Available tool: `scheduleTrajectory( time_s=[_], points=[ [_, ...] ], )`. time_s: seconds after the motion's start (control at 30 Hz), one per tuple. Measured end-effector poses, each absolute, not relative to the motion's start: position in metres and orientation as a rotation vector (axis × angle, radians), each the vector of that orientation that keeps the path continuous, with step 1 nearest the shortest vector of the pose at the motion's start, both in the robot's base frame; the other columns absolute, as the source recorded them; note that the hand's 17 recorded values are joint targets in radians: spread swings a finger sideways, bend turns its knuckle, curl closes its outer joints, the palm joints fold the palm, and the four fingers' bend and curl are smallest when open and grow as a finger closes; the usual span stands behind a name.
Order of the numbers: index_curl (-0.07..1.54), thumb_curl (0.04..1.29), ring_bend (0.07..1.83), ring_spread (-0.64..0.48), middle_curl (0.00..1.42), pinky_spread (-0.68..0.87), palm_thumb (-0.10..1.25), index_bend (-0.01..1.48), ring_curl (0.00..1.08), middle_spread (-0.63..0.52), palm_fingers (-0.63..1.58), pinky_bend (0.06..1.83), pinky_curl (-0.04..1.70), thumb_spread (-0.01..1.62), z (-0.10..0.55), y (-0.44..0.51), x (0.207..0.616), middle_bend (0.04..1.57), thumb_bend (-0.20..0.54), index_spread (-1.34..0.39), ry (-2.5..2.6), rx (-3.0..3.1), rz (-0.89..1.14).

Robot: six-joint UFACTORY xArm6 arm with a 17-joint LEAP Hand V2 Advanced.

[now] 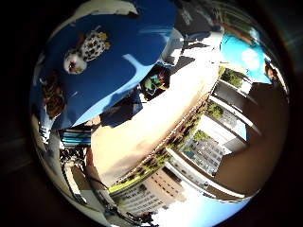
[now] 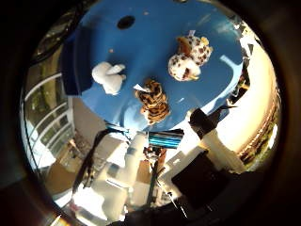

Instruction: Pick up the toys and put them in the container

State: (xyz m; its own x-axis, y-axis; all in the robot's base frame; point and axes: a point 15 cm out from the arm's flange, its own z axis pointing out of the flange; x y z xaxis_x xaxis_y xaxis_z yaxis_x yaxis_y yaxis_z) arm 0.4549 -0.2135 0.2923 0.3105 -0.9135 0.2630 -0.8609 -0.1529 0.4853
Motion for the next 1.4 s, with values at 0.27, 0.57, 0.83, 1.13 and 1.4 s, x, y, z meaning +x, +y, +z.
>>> scheduleTrajectory(
  time_s=[0.27,0.57,0.83,1.13,1.4],
  points=[
    [0.31,0.46,0.28,0.25,0.29,0.42,0.8,0.15,0.32,0.04,-0.03,0.54,0.24,1.03,0.197,-0.247,0.471,0.16,-0.025,-0.38,-1.511,2.039,-0.21],
    [0.35,0.5,0.33,0.19,0.34,0.41,0.9,0.21,0.34,-0.09,0.28,0.46,0.21,0.99,0.154,-0.258,0.488,0.25,-0.017,-0.36,-1.478,2.083,-0.17],
    [0.3,0.56,0.89,0.01,0.54,0.28,0.99,0.19,0.57,-0.24,0.55,0.48,0.21,0.96,0.153,-0.252,0.493,0.58,-0.017,-0.51,-1.466,2.104,-0.146],
    [0.5,0.65,1.25,-0.08,0.83,0.17,1.09,0.63,0.8,-0.38,0.59,0.55,0.18,0.98,0.182,-0.254,0.502,0.85,0.003,-0.77,-1.497,2.16,-0.034],
    [0.77,0.74,1.46,-0.12,1.09,0.09,1.11,0.82,0.92,-0.43,0.4,0.95,0.26,1.05,0.223,-0.241,0.488,1.02,-0.006,-0.89,-1.47,2.16,-0.047]
  ],
)
